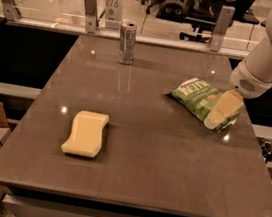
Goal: Move green jalapeno chip bag near redbull can
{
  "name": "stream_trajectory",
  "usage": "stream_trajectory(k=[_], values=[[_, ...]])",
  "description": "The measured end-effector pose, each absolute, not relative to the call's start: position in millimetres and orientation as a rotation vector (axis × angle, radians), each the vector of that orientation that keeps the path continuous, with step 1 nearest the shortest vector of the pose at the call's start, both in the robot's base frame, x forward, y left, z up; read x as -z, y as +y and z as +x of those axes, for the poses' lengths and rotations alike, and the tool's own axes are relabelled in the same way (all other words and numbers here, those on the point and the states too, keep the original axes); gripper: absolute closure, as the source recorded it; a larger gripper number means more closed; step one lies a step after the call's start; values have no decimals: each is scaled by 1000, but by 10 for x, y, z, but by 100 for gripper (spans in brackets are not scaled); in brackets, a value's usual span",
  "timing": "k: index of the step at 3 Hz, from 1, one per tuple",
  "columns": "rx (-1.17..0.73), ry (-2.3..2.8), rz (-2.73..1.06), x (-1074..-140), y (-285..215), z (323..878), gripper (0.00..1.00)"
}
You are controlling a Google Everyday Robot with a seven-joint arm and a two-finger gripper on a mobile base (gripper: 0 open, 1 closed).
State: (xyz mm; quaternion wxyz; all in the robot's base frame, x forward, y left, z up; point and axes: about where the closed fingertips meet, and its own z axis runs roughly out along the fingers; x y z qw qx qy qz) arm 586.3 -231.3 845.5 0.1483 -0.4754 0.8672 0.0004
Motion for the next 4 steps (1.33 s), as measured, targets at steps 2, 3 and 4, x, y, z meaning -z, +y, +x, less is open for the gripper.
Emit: stream_trajectory(k=[2, 3, 4], values=[[-37, 2593, -1358, -8283, -2222, 5895, 18], [-57, 2607, -1378, -8273, -2162, 5906, 41], [-74, 2604, -1391, -8324, -2109, 5931, 65]])
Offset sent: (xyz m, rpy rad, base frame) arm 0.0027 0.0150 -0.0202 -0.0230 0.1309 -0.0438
